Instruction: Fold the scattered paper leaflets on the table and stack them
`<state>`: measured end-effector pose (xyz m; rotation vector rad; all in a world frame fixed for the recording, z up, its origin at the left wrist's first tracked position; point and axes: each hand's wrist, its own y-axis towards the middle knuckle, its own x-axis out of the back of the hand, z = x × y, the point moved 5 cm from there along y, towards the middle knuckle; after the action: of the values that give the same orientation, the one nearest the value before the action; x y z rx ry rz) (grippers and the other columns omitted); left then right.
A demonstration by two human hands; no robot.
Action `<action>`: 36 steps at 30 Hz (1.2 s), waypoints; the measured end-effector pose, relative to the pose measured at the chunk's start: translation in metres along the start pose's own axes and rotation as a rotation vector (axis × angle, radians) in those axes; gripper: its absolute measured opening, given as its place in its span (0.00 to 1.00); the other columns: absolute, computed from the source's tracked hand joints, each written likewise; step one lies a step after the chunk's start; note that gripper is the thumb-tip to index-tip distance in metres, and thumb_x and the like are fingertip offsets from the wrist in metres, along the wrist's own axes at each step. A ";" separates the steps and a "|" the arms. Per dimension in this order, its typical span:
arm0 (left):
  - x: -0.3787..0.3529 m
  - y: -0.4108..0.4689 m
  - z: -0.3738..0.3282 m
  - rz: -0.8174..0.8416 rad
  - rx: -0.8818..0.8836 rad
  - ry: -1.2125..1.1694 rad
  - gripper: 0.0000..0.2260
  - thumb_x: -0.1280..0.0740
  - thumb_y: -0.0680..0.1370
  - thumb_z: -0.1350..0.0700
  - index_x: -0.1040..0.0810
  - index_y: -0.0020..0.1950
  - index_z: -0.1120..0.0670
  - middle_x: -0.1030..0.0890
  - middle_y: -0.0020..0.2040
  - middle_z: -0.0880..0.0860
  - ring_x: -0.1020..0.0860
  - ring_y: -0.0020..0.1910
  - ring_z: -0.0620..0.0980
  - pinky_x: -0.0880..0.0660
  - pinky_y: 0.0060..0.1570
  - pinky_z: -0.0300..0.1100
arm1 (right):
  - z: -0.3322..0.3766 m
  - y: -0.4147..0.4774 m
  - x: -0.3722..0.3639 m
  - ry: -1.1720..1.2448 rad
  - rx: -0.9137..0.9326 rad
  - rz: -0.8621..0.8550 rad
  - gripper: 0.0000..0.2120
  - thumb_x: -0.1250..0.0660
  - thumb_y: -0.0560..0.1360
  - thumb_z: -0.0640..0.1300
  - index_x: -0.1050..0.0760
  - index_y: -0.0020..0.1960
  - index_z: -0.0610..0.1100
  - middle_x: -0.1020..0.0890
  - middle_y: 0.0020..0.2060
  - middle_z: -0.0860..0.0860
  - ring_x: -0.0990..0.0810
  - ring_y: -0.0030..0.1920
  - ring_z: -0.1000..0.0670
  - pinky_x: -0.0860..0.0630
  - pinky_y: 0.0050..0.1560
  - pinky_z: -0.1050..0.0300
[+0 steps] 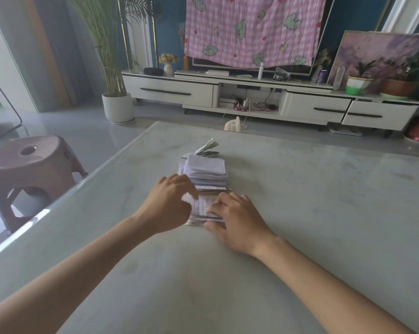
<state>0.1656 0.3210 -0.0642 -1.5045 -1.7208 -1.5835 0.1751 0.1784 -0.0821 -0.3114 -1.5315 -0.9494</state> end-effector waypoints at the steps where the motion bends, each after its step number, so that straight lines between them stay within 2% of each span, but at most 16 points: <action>1: 0.002 0.004 0.001 -0.039 0.029 0.016 0.13 0.39 0.66 0.59 0.19 0.46 0.54 0.20 0.46 0.50 0.24 0.47 0.54 0.36 0.46 0.41 | 0.001 0.000 0.001 -0.023 0.003 0.002 0.19 0.43 0.66 0.58 0.20 0.36 0.47 0.22 0.35 0.50 0.20 0.38 0.46 0.27 0.37 0.59; 4: -0.007 0.020 -0.001 0.024 0.044 0.115 0.14 0.31 0.74 0.53 0.22 0.58 0.54 0.22 0.56 0.52 0.27 0.55 0.55 0.36 0.51 0.43 | 0.004 -0.001 0.002 -0.010 0.003 0.009 0.19 0.44 0.66 0.56 0.19 0.37 0.46 0.21 0.36 0.49 0.20 0.40 0.45 0.26 0.36 0.58; 7: -0.023 0.032 -0.005 0.111 0.039 0.225 0.15 0.32 0.75 0.49 0.23 0.59 0.53 0.23 0.57 0.52 0.28 0.58 0.54 0.38 0.52 0.43 | 0.006 -0.004 0.002 -0.012 0.002 -0.008 0.18 0.44 0.66 0.55 0.18 0.37 0.47 0.19 0.37 0.50 0.19 0.39 0.45 0.26 0.35 0.59; 9: -0.026 0.038 -0.010 0.114 0.028 0.250 0.11 0.31 0.74 0.52 0.21 0.54 0.54 0.21 0.52 0.53 0.26 0.54 0.56 0.36 0.50 0.44 | 0.007 -0.005 0.002 -0.010 0.001 -0.027 0.18 0.44 0.66 0.54 0.18 0.38 0.47 0.19 0.38 0.50 0.19 0.39 0.46 0.26 0.35 0.59; 11: -0.028 0.040 -0.015 0.099 -0.053 0.312 0.04 0.28 0.68 0.61 0.19 0.41 0.55 0.20 0.40 0.53 0.21 0.41 0.56 0.30 0.41 0.45 | 0.007 -0.006 0.001 -0.021 -0.002 -0.046 0.17 0.44 0.67 0.54 0.18 0.37 0.48 0.20 0.35 0.51 0.20 0.37 0.47 0.27 0.34 0.60; 13: -0.026 0.039 -0.018 0.039 -0.143 0.395 0.05 0.31 0.62 0.64 0.22 0.33 0.54 0.23 0.31 0.51 0.23 0.30 0.54 0.29 0.32 0.42 | 0.006 -0.008 0.000 -0.044 -0.008 -0.073 0.16 0.44 0.68 0.52 0.18 0.36 0.50 0.22 0.33 0.52 0.21 0.36 0.48 0.28 0.33 0.61; 16: -0.013 0.024 -0.022 -0.068 -0.173 0.330 0.07 0.39 0.69 0.61 0.21 0.35 0.54 0.24 0.33 0.50 0.26 0.32 0.52 0.37 0.35 0.40 | 0.004 -0.007 -0.003 -0.016 0.008 -0.108 0.10 0.38 0.68 0.48 0.19 0.36 0.47 0.22 0.33 0.50 0.22 0.34 0.46 0.27 0.32 0.58; 18: -0.010 0.007 -0.020 -0.120 -0.204 0.257 0.09 0.41 0.71 0.58 0.21 0.38 0.54 0.24 0.35 0.50 0.29 0.36 0.50 0.38 0.36 0.40 | 0.003 -0.004 -0.007 0.020 -0.009 -0.086 0.10 0.37 0.68 0.47 0.18 0.38 0.46 0.21 0.35 0.49 0.22 0.35 0.45 0.26 0.33 0.58; 20: -0.013 -0.008 -0.017 -0.081 -0.247 0.220 0.09 0.41 0.71 0.57 0.21 0.40 0.54 0.24 0.36 0.51 0.32 0.38 0.49 0.38 0.37 0.39 | -0.001 -0.001 -0.011 0.051 -0.029 -0.100 0.11 0.38 0.70 0.46 0.17 0.40 0.48 0.21 0.37 0.50 0.22 0.37 0.45 0.24 0.35 0.59; 23: -0.022 -0.015 -0.010 0.033 -0.199 0.103 0.09 0.41 0.73 0.54 0.22 0.43 0.54 0.24 0.38 0.51 0.31 0.40 0.49 0.36 0.37 0.38 | -0.005 -0.002 -0.011 0.226 -0.073 -0.065 0.08 0.33 0.74 0.44 0.17 0.48 0.43 0.20 0.43 0.47 0.25 0.44 0.44 0.25 0.46 0.53; 26: -0.023 -0.014 -0.007 0.092 -0.185 0.083 0.13 0.40 0.74 0.46 0.21 0.46 0.52 0.23 0.41 0.49 0.31 0.41 0.47 0.33 0.38 0.37 | -0.008 -0.005 -0.006 0.322 -0.105 -0.039 0.12 0.33 0.75 0.49 0.18 0.52 0.43 0.20 0.48 0.47 0.27 0.49 0.47 0.33 0.51 0.63; 28: -0.024 -0.014 -0.004 0.144 -0.196 0.087 0.14 0.38 0.72 0.41 0.23 0.49 0.48 0.23 0.43 0.48 0.30 0.42 0.46 0.31 0.41 0.36 | -0.012 -0.008 0.000 0.446 -0.176 -0.066 0.09 0.30 0.73 0.44 0.17 0.50 0.41 0.19 0.49 0.47 0.25 0.51 0.47 0.34 0.52 0.68; 30: -0.024 -0.013 -0.002 0.183 -0.185 0.088 0.17 0.38 0.71 0.39 0.22 0.51 0.49 0.23 0.46 0.47 0.28 0.44 0.47 0.28 0.44 0.41 | -0.026 -0.008 0.006 0.580 -0.368 -0.160 0.05 0.31 0.71 0.36 0.17 0.45 0.38 0.18 0.47 0.45 0.22 0.48 0.48 0.29 0.54 0.62; 32: -0.023 -0.011 -0.001 0.200 -0.191 0.119 0.20 0.39 0.71 0.38 0.21 0.51 0.50 0.22 0.47 0.47 0.25 0.45 0.49 0.26 0.45 0.43 | -0.041 -0.008 0.007 0.624 -0.571 -0.140 0.09 0.35 0.73 0.37 0.20 0.51 0.40 0.20 0.53 0.44 0.22 0.51 0.49 0.29 0.55 0.60; 34: -0.022 -0.009 -0.003 0.201 -0.204 0.142 0.20 0.41 0.72 0.39 0.21 0.52 0.51 0.22 0.48 0.47 0.25 0.45 0.49 0.26 0.45 0.44 | -0.047 -0.003 -0.001 0.656 -0.668 0.010 0.16 0.38 0.76 0.40 0.26 0.63 0.40 0.24 0.62 0.45 0.26 0.61 0.47 0.32 0.59 0.59; 36: -0.022 -0.008 -0.005 0.184 -0.234 0.167 0.19 0.41 0.72 0.40 0.21 0.52 0.50 0.22 0.47 0.47 0.25 0.44 0.49 0.26 0.43 0.43 | -0.050 0.004 -0.004 0.677 -0.681 0.079 0.16 0.39 0.76 0.39 0.26 0.61 0.35 0.23 0.61 0.42 0.27 0.63 0.43 0.31 0.61 0.54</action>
<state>0.1651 0.3078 -0.0844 -1.5368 -1.3055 -1.8025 0.2136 0.1471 -0.0880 -0.4636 -0.5495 -1.3276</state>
